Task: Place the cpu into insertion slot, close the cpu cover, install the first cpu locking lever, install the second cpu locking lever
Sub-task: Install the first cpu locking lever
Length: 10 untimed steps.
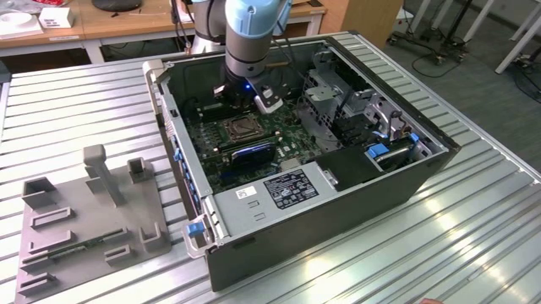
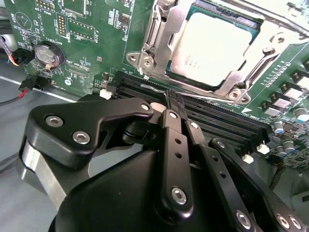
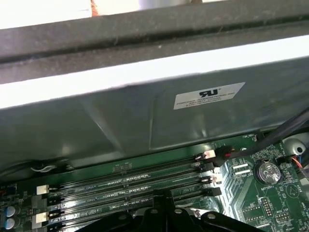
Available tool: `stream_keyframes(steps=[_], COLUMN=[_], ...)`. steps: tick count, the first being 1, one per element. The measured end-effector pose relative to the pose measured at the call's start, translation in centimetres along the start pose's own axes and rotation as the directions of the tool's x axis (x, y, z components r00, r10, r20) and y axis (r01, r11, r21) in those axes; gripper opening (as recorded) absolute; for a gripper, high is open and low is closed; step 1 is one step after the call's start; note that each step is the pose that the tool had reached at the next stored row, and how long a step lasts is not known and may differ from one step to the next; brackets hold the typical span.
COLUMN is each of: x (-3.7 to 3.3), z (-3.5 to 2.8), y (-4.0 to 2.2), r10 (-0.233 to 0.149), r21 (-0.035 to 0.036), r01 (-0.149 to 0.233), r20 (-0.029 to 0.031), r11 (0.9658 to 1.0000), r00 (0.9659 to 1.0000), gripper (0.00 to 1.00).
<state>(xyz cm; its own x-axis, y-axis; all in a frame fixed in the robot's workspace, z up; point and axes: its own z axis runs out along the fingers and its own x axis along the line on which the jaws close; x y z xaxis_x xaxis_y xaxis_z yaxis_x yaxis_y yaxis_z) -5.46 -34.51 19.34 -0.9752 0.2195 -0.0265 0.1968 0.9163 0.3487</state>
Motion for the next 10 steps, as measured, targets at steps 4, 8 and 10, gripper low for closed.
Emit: stream_keyframes(steps=[4,8,10], x=[-0.08,-0.2,-0.27], z=[-0.09,-0.16,-0.16], y=[0.07,0.12,0.15], r10=[0.0,0.0,0.0], r21=[-0.0002,-0.0001,0.0], r01=[0.0,0.0,0.0], r20=[0.0001,0.0001,0.0], r11=[1.0,1.0,1.0], r00=[1.0,1.0,1.0], gripper=[0.11,0.11,0.11])
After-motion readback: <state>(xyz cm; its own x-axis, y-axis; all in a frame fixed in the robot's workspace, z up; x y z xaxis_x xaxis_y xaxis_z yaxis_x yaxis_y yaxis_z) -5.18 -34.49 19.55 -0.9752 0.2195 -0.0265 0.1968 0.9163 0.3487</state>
